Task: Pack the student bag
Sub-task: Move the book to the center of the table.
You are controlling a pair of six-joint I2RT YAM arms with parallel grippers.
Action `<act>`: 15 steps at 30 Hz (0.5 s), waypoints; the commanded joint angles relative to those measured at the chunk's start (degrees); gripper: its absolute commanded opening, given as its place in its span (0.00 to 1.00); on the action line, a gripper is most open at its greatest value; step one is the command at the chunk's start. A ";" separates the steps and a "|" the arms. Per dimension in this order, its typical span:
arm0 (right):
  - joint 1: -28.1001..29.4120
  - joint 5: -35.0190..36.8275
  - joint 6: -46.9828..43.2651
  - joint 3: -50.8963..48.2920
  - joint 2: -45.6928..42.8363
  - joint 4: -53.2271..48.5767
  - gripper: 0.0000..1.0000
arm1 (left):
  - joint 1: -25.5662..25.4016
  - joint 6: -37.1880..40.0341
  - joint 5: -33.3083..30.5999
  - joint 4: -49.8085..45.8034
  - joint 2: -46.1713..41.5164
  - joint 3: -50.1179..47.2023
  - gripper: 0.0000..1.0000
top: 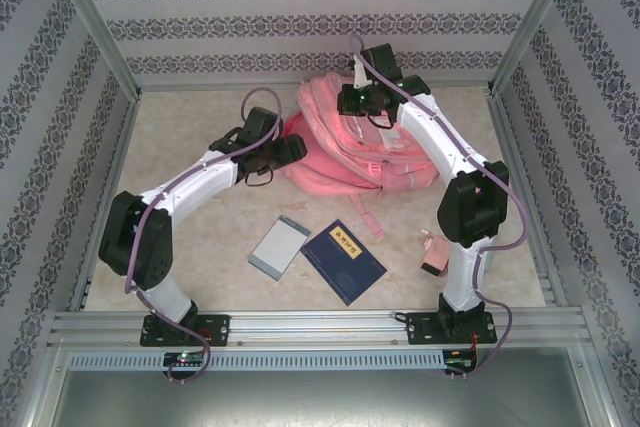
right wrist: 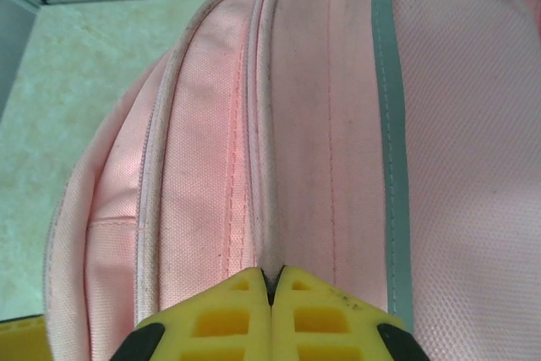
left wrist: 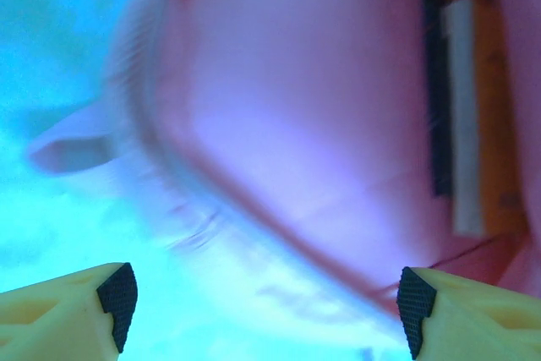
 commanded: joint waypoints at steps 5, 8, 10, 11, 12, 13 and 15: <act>-1.18 1.95 0.74 -5.71 -1.69 3.43 0.00 | -4.31 13.37 3.52 -7.27 -5.98 -5.49 0.61; -1.18 1.79 0.86 -6.56 -2.05 3.90 0.00 | -8.29 14.53 5.10 -6.23 -5.57 -6.61 0.51; -1.18 1.87 0.94 -6.91 -2.16 3.99 0.00 | -11.85 15.92 5.73 -6.02 -3.84 -5.94 0.40; -1.18 1.83 0.96 -7.06 -2.25 4.12 0.00 | -13.44 16.65 5.74 -6.28 -2.67 -5.10 0.37; -1.22 1.76 1.00 -7.10 -2.25 4.16 0.00 | -15.14 17.47 5.36 -6.75 -1.31 -4.22 0.32; -1.15 1.64 1.11 -7.10 -2.25 4.19 0.00 | -16.83 18.12 5.32 -7.06 0.15 -3.25 0.25; -1.13 1.40 1.14 -7.01 -2.35 4.25 0.00 | -19.62 18.60 4.75 -7.58 3.02 -1.94 0.19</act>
